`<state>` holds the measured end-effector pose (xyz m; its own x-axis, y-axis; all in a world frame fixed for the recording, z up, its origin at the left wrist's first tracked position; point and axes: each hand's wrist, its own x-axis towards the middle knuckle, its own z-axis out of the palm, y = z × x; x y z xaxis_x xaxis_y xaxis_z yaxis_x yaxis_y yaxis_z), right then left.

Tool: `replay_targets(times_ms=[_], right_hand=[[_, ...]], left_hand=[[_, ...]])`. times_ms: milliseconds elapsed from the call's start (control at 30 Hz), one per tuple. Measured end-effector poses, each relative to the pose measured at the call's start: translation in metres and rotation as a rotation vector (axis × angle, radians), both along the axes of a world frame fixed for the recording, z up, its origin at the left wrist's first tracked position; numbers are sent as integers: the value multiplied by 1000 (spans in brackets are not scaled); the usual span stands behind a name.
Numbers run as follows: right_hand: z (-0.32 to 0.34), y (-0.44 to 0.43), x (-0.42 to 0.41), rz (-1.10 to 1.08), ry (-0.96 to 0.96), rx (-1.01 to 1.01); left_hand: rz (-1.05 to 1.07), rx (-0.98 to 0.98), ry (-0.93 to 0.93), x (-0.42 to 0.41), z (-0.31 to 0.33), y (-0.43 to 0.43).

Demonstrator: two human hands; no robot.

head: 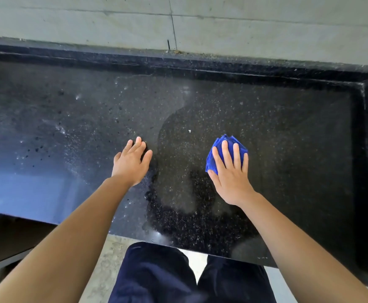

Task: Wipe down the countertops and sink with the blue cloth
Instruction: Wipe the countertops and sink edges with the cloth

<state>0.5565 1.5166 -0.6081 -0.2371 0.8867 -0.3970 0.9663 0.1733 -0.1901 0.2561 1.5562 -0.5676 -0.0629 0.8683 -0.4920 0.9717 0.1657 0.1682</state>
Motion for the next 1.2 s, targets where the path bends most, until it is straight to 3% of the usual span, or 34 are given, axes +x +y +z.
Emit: replay_targets(times_ms=[300, 433, 600, 800, 967, 1067, 1133, 1200], right_hand=[[16, -4, -41, -286, -65, -32], [18, -3, -70, -433, -19, -40], [16, 23, -68, -385, -37, -72], [4, 147, -126, -344, 31, 49], [0, 162, -201, -39, 85, 111], [-2, 138, -177, 147, 112, 114], [-4, 138, -131, 75, 93, 136], [-4, 147, -77, -140, 51, 131]], left_hand=[[-156, -62, -48, -25, 18, 19], [-125, 97, -141, -50, 20, 40], [-93, 190, -108, -72, 12, 52], [-98, 272, -55, -84, -5, 48], [-19, 307, -27, -84, -24, 46], [-28, 322, 12, -81, -32, 53], [-30, 286, 18, -78, -35, 70], [-31, 220, 19, -74, -40, 88]])
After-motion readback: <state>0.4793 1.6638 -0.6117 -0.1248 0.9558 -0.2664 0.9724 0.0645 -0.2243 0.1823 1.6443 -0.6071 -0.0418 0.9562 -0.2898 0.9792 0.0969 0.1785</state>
